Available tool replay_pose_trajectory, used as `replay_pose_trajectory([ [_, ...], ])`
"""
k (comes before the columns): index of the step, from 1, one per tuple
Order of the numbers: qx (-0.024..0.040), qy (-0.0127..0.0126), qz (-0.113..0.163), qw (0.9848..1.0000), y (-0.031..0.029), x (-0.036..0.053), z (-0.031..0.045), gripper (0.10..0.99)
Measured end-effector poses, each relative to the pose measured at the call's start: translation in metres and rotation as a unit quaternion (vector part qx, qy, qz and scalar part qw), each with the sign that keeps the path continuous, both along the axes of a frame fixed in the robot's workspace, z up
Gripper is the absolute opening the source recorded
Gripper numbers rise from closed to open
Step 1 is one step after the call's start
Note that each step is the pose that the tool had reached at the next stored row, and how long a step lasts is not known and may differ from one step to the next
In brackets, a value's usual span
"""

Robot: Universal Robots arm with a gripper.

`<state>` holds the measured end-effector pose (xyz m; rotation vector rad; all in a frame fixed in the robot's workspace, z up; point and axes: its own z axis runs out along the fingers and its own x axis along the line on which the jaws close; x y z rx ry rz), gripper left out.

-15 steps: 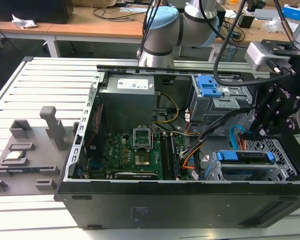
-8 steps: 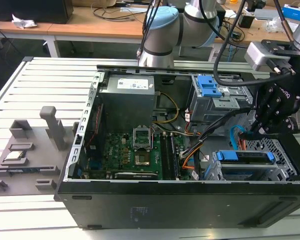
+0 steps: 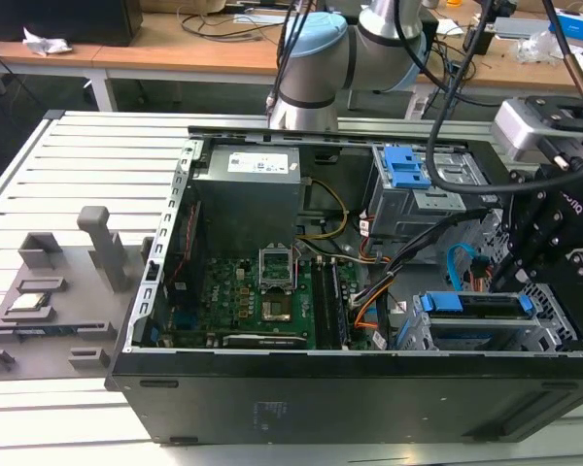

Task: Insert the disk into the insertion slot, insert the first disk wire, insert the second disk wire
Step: 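Insert the first disk wire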

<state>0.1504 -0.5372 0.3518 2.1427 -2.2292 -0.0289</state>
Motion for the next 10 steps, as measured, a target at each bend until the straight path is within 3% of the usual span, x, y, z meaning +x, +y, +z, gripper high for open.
replay_pose_trajectory([
  [10,-0.0001,0.0000,0.000,1.0000,-0.0005,0.0011,-0.0089,0.169],
])
